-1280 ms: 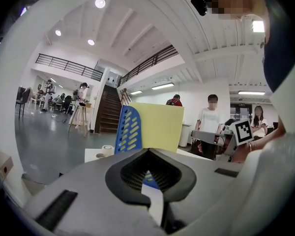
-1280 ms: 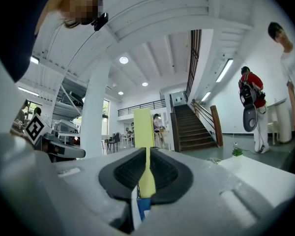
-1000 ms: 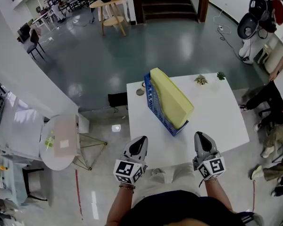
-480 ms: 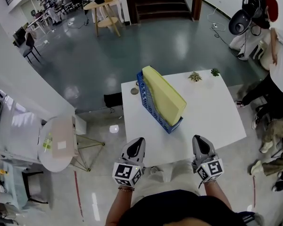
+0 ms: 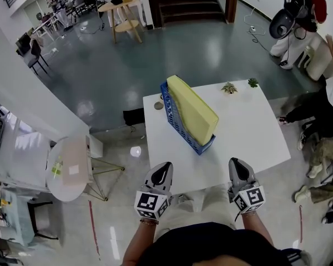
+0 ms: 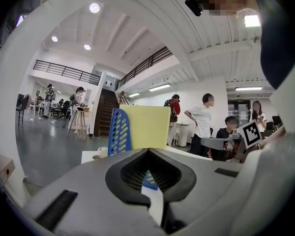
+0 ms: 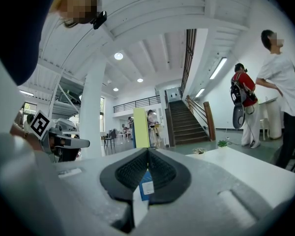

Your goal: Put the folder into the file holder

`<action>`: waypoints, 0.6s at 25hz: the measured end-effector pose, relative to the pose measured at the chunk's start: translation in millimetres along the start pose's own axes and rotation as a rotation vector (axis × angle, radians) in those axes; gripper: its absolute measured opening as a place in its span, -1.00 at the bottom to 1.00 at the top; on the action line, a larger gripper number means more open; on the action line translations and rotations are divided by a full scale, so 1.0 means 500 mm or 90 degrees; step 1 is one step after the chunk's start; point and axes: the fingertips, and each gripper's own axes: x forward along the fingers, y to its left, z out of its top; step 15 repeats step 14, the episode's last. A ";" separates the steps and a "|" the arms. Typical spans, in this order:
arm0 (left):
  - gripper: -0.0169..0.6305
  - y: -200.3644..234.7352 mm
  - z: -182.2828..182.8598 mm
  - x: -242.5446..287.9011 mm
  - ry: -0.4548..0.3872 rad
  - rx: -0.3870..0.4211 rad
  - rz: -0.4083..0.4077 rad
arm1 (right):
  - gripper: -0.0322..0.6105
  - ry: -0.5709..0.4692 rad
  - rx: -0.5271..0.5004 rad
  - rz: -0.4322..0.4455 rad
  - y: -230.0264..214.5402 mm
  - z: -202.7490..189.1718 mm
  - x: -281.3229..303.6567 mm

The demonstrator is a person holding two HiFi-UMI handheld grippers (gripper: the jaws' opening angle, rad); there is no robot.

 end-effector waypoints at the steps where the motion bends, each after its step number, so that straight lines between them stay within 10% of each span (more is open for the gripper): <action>1: -0.95 -0.001 -0.001 0.001 0.000 0.001 -0.001 | -0.90 0.001 0.001 0.000 0.001 -0.001 0.000; 15: -0.95 0.005 -0.012 0.010 0.006 -0.017 0.018 | -0.90 0.019 -0.013 0.010 0.002 -0.001 0.010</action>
